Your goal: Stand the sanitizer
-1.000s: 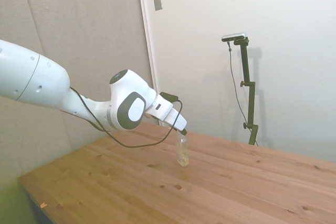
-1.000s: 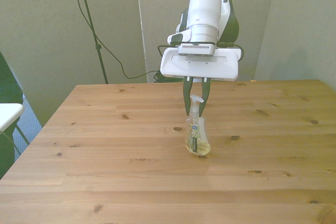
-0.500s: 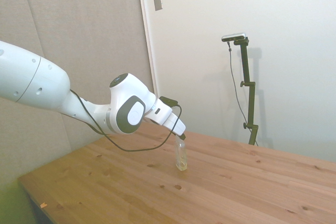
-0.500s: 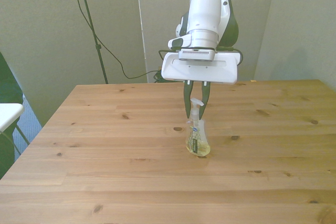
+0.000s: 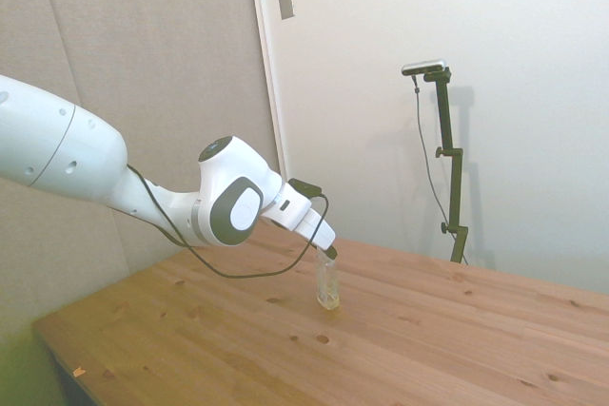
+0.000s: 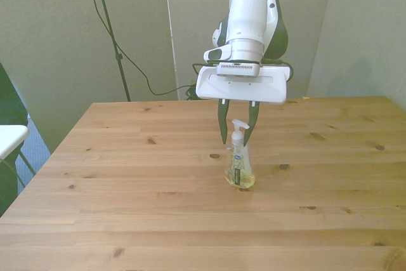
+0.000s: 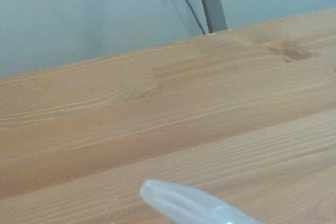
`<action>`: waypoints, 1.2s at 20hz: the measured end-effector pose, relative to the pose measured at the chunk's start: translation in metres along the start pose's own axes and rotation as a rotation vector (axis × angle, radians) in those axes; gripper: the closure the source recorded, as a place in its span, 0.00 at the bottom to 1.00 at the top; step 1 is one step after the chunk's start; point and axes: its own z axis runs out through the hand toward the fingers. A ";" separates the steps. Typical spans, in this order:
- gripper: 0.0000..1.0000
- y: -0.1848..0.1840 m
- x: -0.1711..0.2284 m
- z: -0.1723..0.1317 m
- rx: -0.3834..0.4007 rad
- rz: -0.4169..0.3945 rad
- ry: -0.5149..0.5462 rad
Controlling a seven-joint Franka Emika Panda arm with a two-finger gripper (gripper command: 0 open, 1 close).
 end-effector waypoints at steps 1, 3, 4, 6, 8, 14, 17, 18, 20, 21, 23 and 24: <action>0.00 0.000 0.000 0.000 0.000 0.000 0.000; 0.00 -0.001 -0.001 0.000 0.000 -0.002 -0.001; 0.00 -0.001 -0.001 -0.001 -0.001 -0.003 -0.002; 0.00 -0.002 -0.001 -0.003 -0.002 -0.005 -0.003; 0.00 -0.005 0.000 -0.006 -0.011 -0.006 -0.010; 0.00 -0.014 0.016 -0.027 -0.074 -0.019 -0.133; 0.00 -0.013 0.018 -0.032 -0.118 -0.061 -0.221; 0.00 -0.011 0.015 -0.031 -0.131 -0.080 -0.253; 0.00 -0.007 0.006 -0.032 -0.155 -0.121 -0.307; 0.00 -0.004 0.002 -0.034 -0.163 -0.137 -0.326; 0.00 0.005 -0.010 -0.037 -0.174 -0.164 -0.361; 0.00 0.010 -0.017 -0.038 -0.178 -0.172 -0.371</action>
